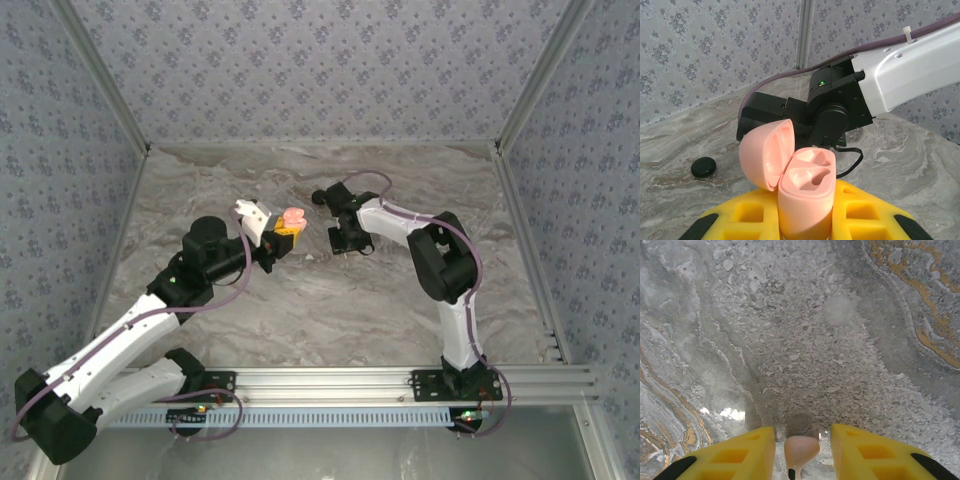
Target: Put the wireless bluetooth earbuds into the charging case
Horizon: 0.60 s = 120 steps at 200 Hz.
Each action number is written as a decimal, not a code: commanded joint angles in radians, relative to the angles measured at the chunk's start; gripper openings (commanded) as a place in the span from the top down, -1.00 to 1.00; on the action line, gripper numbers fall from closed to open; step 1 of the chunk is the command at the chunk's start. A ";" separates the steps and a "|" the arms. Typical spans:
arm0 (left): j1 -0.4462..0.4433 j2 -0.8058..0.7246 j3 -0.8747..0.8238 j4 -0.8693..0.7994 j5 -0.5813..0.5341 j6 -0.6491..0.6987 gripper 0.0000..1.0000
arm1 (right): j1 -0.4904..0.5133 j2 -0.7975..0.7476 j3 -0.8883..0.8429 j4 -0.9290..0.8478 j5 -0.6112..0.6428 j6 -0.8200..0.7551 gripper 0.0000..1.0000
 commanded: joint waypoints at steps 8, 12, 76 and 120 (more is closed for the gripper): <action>0.004 0.000 0.007 0.032 0.004 0.003 0.65 | 0.007 0.023 0.030 -0.034 0.015 0.022 0.30; 0.004 0.001 0.008 0.032 0.004 0.002 0.65 | 0.007 0.024 0.030 -0.035 0.014 0.023 0.30; 0.005 0.000 0.010 0.032 0.004 0.001 0.65 | 0.013 0.035 0.033 -0.041 0.012 0.023 0.37; 0.004 0.000 0.008 0.030 0.001 0.000 0.65 | 0.016 0.032 0.027 -0.044 0.011 0.023 0.49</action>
